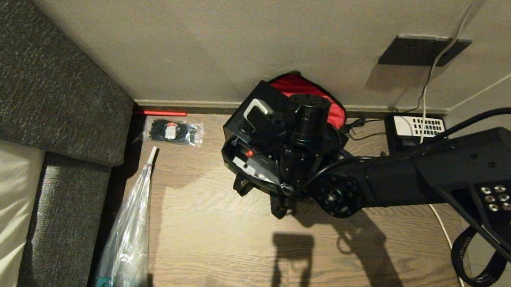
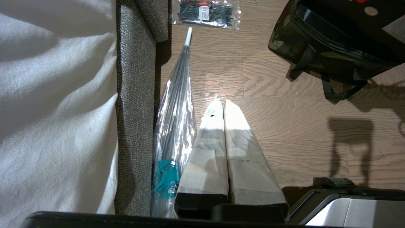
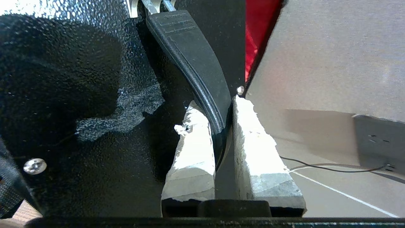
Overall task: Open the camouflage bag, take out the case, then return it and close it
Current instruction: Place the black box back
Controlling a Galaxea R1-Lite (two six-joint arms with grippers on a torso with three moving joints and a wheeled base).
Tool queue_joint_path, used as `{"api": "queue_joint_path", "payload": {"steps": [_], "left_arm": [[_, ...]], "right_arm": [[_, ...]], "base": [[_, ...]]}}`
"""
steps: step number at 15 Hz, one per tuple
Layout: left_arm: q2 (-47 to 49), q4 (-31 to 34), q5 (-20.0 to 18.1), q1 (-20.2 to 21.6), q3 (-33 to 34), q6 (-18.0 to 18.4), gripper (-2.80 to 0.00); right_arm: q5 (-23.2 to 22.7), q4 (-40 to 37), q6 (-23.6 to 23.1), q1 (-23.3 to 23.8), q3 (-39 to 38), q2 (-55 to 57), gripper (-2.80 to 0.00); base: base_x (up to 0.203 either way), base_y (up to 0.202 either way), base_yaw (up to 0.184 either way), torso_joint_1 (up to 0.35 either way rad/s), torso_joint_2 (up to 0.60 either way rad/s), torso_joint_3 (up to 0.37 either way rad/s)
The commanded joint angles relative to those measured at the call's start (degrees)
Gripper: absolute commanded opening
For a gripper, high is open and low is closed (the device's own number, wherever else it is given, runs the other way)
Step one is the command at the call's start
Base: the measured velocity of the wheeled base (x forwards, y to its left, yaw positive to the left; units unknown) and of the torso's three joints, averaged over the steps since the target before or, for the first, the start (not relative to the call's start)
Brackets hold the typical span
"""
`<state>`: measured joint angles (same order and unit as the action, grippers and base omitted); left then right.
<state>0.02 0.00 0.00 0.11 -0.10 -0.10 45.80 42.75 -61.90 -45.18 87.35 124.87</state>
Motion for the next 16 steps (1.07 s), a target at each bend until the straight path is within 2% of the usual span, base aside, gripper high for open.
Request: {"api": "queue_joint_path", "payload": {"steps": [1,8,16], "left_arm": [[-0.2,0.0,0.0,0.0,0.0,0.0,-2.80],[-0.1,0.0,0.0,0.1,0.0,0.0,-2.80],[-0.2,0.0,0.0,0.0,0.0,0.0,-2.80]], "right_arm": [[0.3,0.2,-0.3,0.1,-0.3,-1.0,-2.80],[0.3,0.2,0.8,0.0,-4.9,-3.1,-2.80],[0.3,0.7,1.6,0.0,-4.6,-1.2,-2.80]], "base": [[0.000,0.000,0.000,0.000,0.00,0.000],[0.000,0.000,0.000,0.000,0.00,0.000],[0.000,0.000,0.000,0.000,0.00,0.000]]}}
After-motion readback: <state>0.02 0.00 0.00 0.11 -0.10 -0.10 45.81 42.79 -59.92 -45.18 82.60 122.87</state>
